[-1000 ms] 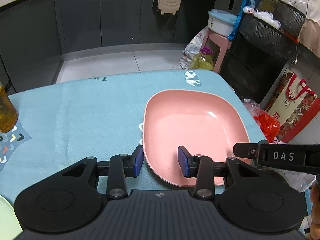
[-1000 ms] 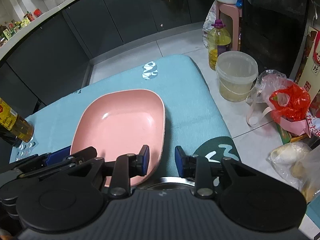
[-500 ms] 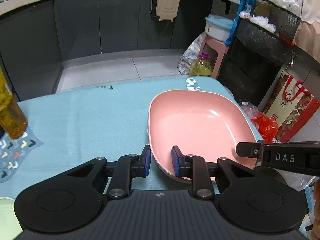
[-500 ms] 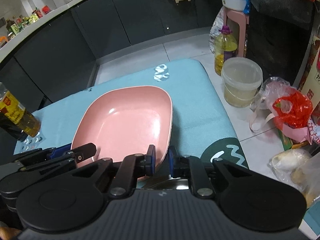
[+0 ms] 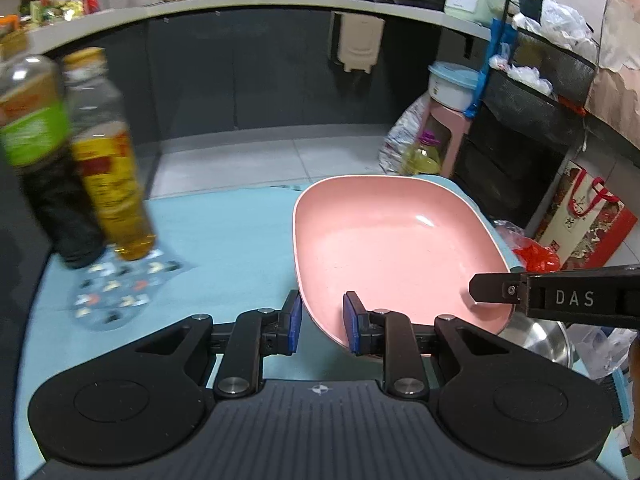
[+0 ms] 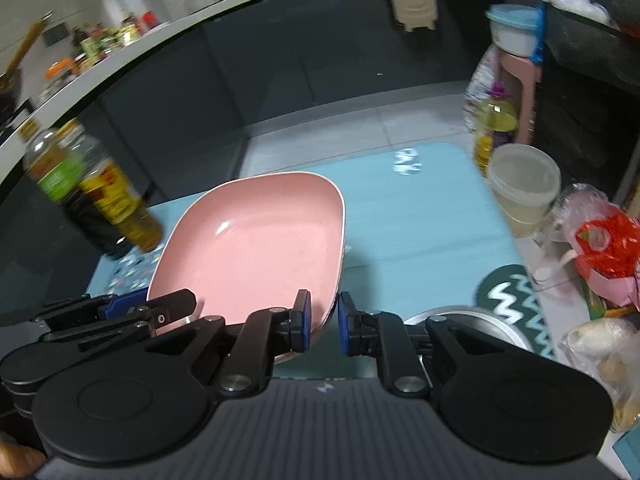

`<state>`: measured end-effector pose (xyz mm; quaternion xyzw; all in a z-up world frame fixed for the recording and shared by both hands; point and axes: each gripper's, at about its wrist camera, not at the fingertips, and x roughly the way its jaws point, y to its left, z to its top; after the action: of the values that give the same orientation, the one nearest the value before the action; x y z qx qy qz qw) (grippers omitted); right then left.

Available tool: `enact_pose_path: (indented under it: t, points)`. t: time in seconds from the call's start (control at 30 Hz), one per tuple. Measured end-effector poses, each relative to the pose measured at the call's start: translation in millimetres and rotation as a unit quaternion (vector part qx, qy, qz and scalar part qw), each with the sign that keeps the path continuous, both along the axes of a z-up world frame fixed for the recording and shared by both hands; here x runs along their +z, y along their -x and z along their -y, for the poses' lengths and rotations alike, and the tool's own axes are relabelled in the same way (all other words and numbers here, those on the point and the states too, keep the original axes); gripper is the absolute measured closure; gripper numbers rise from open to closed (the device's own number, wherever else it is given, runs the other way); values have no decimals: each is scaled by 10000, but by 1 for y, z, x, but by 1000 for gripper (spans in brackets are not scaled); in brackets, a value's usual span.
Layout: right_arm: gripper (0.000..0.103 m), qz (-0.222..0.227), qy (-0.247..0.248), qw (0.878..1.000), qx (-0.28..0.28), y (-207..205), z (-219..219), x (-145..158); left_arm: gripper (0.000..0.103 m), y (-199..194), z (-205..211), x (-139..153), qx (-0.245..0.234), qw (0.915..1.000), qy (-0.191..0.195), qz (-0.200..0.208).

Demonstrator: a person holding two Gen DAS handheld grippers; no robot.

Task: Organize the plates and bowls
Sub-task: 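Carry the pink dish and lower it onto the green plate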

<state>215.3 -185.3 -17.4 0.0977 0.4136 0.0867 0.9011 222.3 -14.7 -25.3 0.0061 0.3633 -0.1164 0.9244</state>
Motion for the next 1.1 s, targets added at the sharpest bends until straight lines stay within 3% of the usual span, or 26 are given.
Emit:
enact_pose_path:
  t: [0.3,0.5,1.1]
  points:
    - [88,-28,-21,9974,717,9,-61,2,81,49,-70,13,630,9980,93,24]
    - [88,-144,105,9927,1192,13,-105,-9,81,73,-107,7,995,9950,3,25]
    - [88,-447,443,9867,1497,17,-164,-35,81,82,-158,-31,1328,9904,284,-262]
